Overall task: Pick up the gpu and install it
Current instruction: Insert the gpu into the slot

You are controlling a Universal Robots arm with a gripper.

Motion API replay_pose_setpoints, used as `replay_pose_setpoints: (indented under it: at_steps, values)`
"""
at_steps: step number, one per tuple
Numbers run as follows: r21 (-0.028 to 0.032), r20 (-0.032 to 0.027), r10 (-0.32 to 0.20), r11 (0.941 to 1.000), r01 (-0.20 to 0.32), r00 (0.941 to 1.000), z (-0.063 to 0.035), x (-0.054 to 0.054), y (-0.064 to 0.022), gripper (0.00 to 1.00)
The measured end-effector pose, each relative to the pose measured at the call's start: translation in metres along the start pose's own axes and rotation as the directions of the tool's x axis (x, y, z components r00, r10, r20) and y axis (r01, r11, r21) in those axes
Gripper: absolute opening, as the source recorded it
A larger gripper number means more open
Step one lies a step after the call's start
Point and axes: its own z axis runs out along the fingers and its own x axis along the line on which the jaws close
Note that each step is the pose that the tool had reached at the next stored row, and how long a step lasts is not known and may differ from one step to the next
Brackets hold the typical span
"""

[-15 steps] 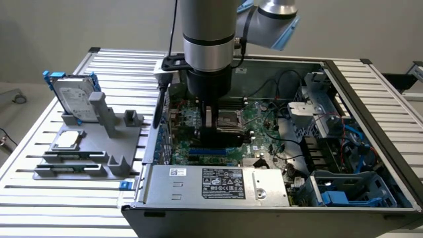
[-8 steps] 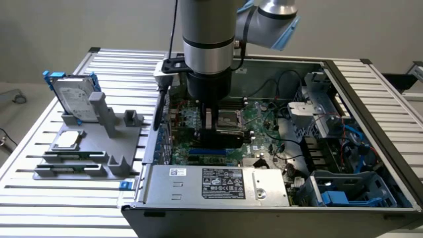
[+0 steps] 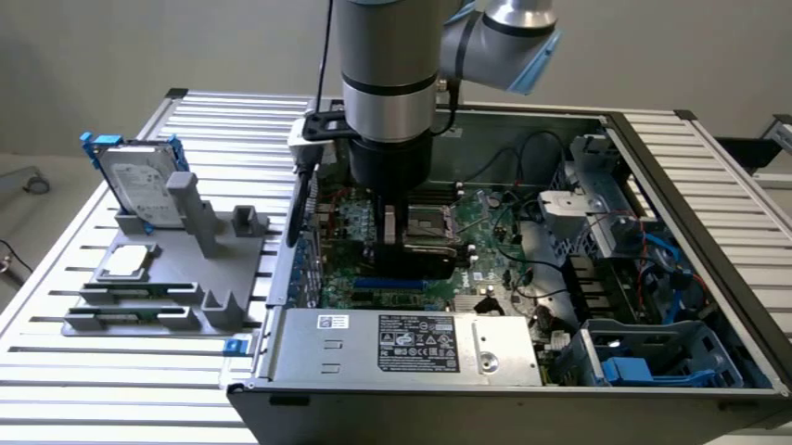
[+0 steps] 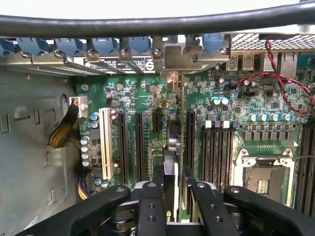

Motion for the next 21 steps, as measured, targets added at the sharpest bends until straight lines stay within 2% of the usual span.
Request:
replay_pose_setpoints:
  at_steps: [11, 15, 21]
  values:
    - [-0.0002, -0.0001, 0.0, 1.0, 0.0, 1.0, 0.0016, 0.0009, 0.0001, 0.26]
    - [-0.0021, -0.0001, 0.001, 1.0, -0.001, 1.0, 0.0022, 0.001, 0.0001, 0.26]
    - [-0.0084, -0.0002, 0.001, 1.0, -0.001, 1.0, 0.0031, 0.0011, 0.0002, 0.26]
